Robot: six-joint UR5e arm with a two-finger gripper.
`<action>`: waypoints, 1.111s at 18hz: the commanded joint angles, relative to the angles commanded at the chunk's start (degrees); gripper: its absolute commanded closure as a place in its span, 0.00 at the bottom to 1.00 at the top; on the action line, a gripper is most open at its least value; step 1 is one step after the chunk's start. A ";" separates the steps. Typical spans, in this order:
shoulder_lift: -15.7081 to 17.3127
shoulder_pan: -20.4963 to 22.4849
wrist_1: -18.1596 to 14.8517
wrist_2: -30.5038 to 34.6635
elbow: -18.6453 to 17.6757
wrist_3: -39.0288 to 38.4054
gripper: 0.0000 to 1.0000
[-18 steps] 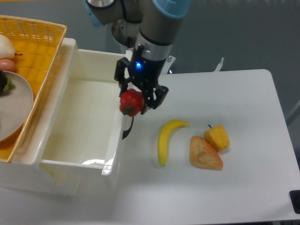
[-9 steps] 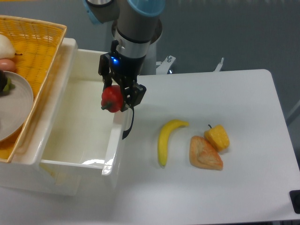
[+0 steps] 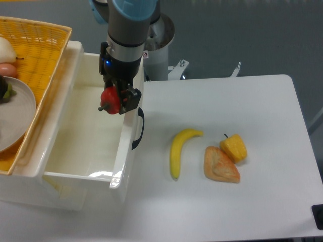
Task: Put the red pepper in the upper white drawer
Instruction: 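Lower the red pepper down into the drawer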
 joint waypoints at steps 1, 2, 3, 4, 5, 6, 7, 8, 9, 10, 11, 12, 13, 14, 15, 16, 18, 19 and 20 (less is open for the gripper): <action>0.00 0.00 0.09 0.00 -0.35 0.09 0.29; -0.17 -0.44 0.09 0.00 -0.53 0.09 0.29; -0.35 -0.79 0.09 0.00 -0.62 0.00 0.29; -0.53 -1.05 0.17 0.00 -0.79 0.00 0.29; -0.62 -1.05 0.35 0.00 -0.97 0.00 0.29; -0.70 -1.32 0.53 0.00 -1.05 0.09 0.29; -0.97 -1.93 0.61 0.09 -0.97 0.00 0.29; -1.14 -2.11 0.62 0.09 -0.97 0.00 0.29; -1.23 -2.28 0.62 0.09 -1.05 0.00 0.29; -1.58 -2.37 0.62 0.09 -1.06 0.00 0.29; -1.76 -2.37 0.62 0.09 -1.06 0.00 0.29; -1.76 -2.37 0.53 0.09 -1.06 0.00 0.29; -1.76 -2.37 0.53 0.35 -1.06 0.00 0.29; -1.76 -2.46 0.35 1.40 -1.06 0.00 0.29; -1.85 -3.07 0.18 2.54 -1.06 0.00 0.29; -1.93 -3.86 0.26 3.59 -1.06 0.00 0.29; -2.20 -4.22 0.00 4.83 -1.14 -0.09 0.29; -2.20 -4.22 0.00 4.92 -1.49 -0.09 0.29; -2.20 -4.22 0.09 4.92 -1.58 -0.09 0.29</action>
